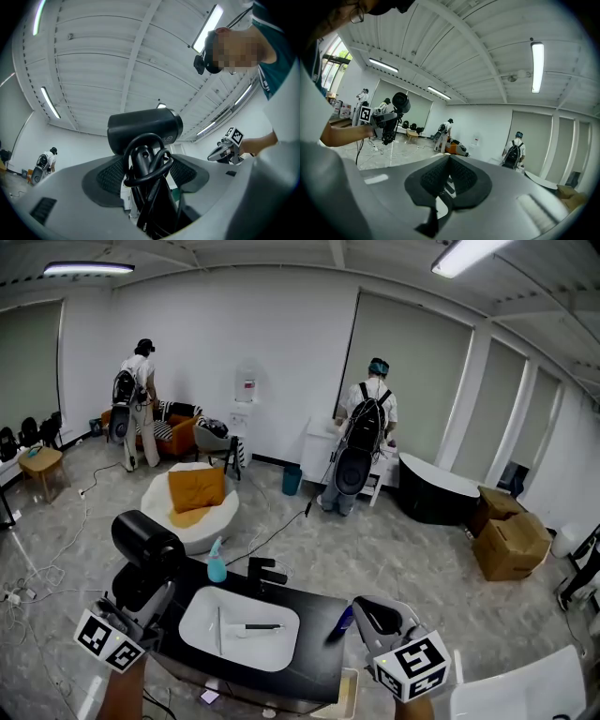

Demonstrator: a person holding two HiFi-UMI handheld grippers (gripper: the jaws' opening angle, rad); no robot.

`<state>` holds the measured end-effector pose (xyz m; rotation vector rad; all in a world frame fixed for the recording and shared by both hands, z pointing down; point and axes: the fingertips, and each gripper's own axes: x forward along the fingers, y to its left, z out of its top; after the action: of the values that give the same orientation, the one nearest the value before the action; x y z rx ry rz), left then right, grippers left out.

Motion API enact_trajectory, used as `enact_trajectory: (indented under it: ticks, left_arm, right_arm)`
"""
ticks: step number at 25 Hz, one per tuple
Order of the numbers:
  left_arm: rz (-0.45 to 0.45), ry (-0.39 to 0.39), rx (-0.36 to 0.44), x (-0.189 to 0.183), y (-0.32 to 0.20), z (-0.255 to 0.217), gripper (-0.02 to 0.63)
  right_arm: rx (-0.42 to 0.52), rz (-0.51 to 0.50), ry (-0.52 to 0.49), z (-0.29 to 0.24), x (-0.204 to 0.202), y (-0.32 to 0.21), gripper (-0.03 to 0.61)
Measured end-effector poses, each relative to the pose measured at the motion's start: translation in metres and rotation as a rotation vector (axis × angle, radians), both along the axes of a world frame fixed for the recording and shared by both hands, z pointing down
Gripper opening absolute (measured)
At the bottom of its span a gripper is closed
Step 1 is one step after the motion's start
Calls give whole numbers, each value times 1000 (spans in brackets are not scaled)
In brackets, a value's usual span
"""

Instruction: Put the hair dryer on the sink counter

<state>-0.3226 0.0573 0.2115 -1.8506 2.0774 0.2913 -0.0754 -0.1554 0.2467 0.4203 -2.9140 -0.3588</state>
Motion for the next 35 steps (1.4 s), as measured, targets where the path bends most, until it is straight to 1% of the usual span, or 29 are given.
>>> enact_trajectory:
  ticks: [6, 9, 12, 17, 20, 23, 28, 33, 35]
  left_arm:
    - [72, -5, -19, -15, -37, 5, 305]
    - [153, 8, -26, -25, -58, 9, 305]
    - [218, -1, -50, -23, -82, 12, 305]
    - [325, -11, -72, -30, -112, 31, 305]
    - [397, 0, -91, -20, -134, 43, 305]
    - [450, 7, -112, -3, -157, 54, 305]
    - [533, 11, -150, 50, -195, 77, 304]
    - [601, 17, -193, 56, -214, 113, 304]
    - [623, 21, -211, 66, -222, 129, 304]
  right_arm:
    - [-18, 96, 0, 5, 3, -18, 9]
    - [-17, 183, 8, 4, 8, -16, 9]
    - [-40, 254, -2, 8, 23, -19, 9]
    - [-57, 369, -3, 24, 32, -13, 9]
    - [-71, 443, 0, 33, 51, -8, 9]
    - [-80, 502, 1, 37, 73, -10, 9]
    - [-108, 589, 2, 53, 131, -16, 9]
    - [-125, 662, 10, 74, 136, -6, 9]
    - [-136, 690, 20, 86, 145, -7, 9]
